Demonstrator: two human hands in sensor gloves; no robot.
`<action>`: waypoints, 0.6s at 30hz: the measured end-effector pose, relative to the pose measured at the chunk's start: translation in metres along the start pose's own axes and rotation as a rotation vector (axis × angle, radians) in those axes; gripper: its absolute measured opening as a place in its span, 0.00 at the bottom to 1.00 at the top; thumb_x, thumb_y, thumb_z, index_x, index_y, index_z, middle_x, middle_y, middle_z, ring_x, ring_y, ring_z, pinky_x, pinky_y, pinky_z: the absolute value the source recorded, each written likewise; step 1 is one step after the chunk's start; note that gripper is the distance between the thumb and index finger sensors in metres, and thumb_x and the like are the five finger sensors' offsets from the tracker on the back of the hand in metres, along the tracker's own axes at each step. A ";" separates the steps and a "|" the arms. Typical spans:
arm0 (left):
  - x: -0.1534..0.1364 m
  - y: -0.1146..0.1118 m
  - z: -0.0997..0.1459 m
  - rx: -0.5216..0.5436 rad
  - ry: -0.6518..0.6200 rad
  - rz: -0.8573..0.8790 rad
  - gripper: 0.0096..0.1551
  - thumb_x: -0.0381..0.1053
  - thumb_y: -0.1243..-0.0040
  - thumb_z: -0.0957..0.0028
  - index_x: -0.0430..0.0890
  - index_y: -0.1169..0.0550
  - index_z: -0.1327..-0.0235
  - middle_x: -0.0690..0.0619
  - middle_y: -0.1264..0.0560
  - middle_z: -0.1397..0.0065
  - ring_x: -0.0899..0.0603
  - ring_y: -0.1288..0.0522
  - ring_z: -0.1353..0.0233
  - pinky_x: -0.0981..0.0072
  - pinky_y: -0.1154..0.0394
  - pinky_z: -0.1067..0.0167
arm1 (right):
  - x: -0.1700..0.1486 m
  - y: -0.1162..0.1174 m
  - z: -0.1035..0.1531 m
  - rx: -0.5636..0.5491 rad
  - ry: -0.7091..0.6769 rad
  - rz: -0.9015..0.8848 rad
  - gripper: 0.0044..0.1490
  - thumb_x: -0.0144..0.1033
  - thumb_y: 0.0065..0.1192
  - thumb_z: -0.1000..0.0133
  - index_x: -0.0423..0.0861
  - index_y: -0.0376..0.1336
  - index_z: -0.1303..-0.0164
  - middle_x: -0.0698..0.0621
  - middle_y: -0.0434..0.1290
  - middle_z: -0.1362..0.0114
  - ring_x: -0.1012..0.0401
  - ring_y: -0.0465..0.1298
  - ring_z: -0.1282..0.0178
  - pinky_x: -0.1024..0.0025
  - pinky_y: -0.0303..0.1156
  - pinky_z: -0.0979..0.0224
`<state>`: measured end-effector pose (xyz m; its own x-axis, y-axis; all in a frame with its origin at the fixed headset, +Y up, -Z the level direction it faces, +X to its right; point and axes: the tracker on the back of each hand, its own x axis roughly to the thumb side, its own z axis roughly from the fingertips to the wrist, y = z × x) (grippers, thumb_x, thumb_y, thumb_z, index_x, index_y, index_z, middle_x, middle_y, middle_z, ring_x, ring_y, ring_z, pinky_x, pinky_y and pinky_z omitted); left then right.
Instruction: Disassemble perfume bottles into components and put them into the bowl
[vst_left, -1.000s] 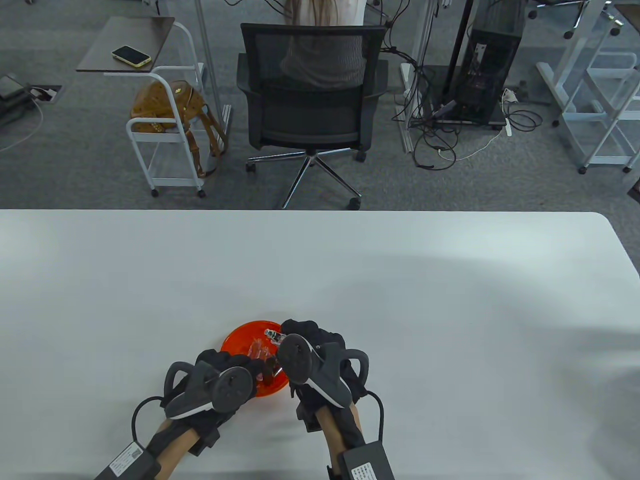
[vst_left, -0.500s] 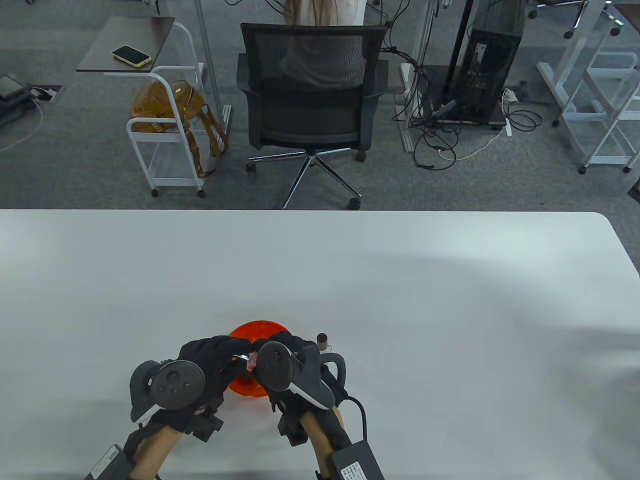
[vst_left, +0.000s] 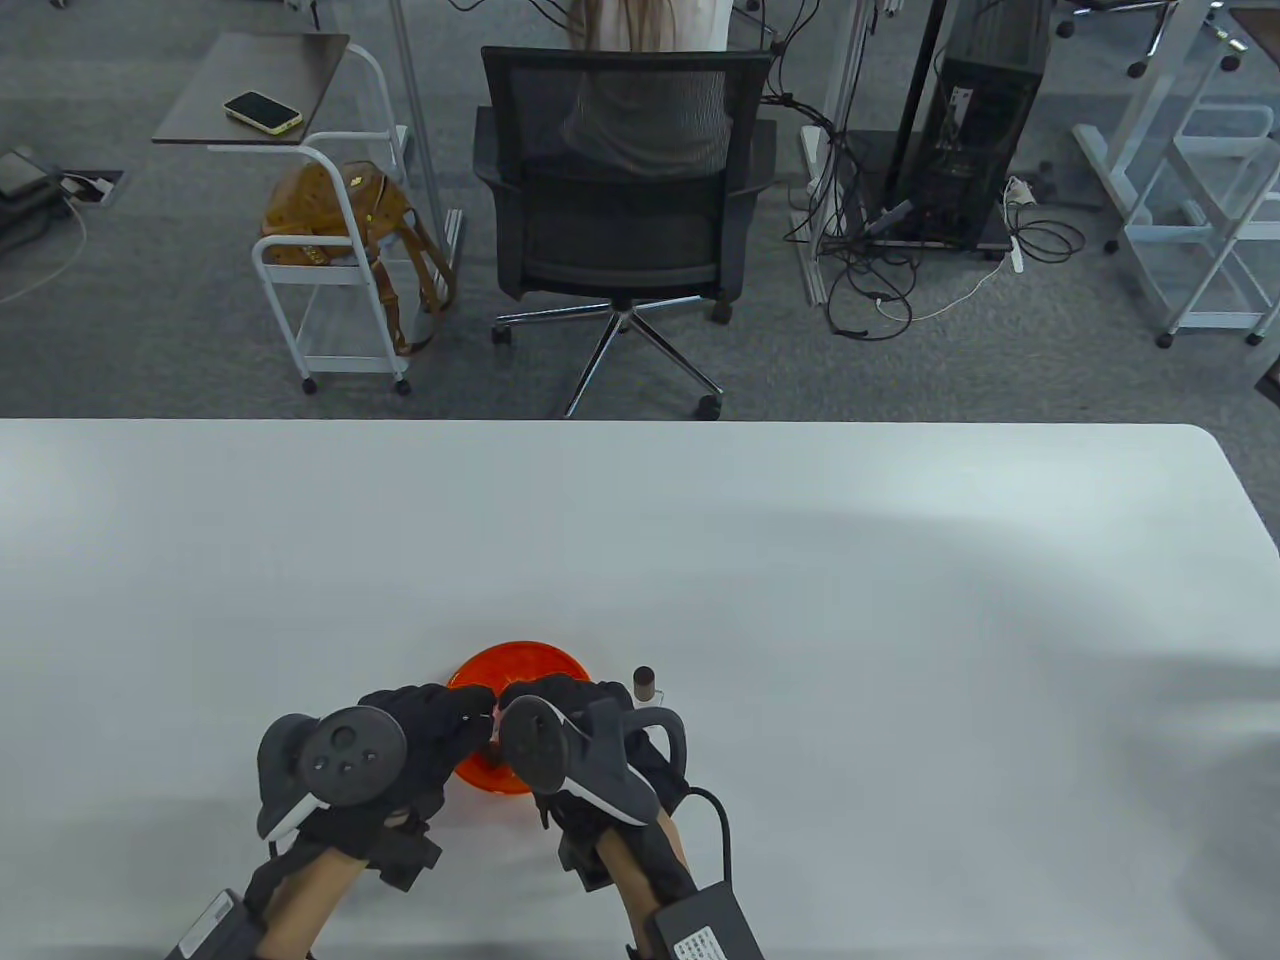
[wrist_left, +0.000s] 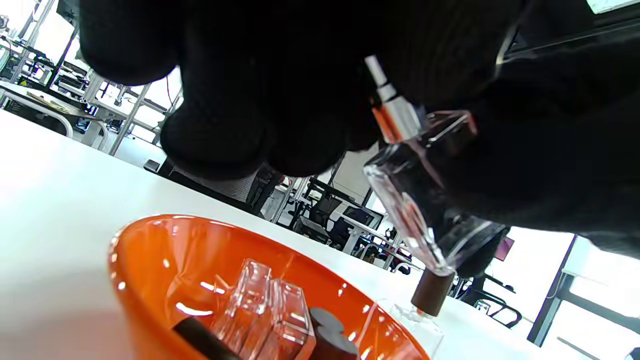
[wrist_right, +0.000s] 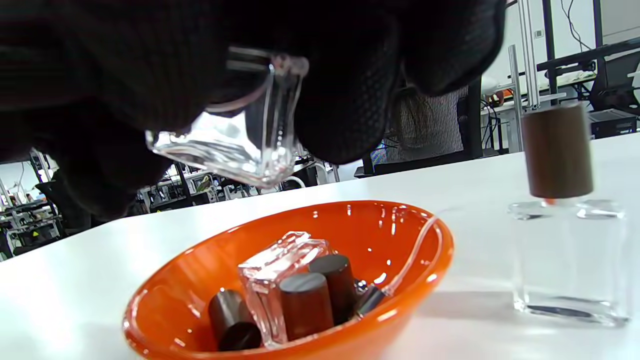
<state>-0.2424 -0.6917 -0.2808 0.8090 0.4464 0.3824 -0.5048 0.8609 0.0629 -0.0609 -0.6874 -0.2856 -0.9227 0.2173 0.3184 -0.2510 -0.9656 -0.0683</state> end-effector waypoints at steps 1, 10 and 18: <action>0.000 0.001 -0.001 -0.031 -0.025 0.042 0.31 0.56 0.30 0.56 0.48 0.15 0.38 0.47 0.08 0.46 0.43 0.09 0.51 0.39 0.24 0.39 | 0.000 0.000 0.000 0.000 -0.002 0.004 0.35 0.51 0.71 0.60 0.54 0.68 0.41 0.56 0.78 0.35 0.64 0.86 0.46 0.49 0.75 0.30; -0.002 0.003 0.001 0.006 0.001 -0.001 0.29 0.59 0.37 0.54 0.48 0.11 0.45 0.47 0.06 0.52 0.41 0.09 0.54 0.40 0.23 0.43 | 0.004 -0.003 0.001 -0.015 -0.023 0.014 0.35 0.51 0.72 0.60 0.54 0.69 0.42 0.56 0.79 0.36 0.64 0.86 0.47 0.49 0.75 0.31; -0.001 0.002 0.000 -0.014 -0.013 0.012 0.27 0.55 0.34 0.53 0.48 0.13 0.42 0.46 0.06 0.50 0.42 0.09 0.53 0.40 0.23 0.43 | 0.001 -0.004 0.001 -0.015 -0.025 0.008 0.35 0.52 0.72 0.61 0.54 0.69 0.42 0.56 0.79 0.36 0.64 0.86 0.47 0.49 0.75 0.31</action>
<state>-0.2443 -0.6901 -0.2812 0.7991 0.4532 0.3950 -0.5097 0.8592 0.0453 -0.0604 -0.6834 -0.2836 -0.9172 0.2059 0.3410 -0.2481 -0.9650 -0.0849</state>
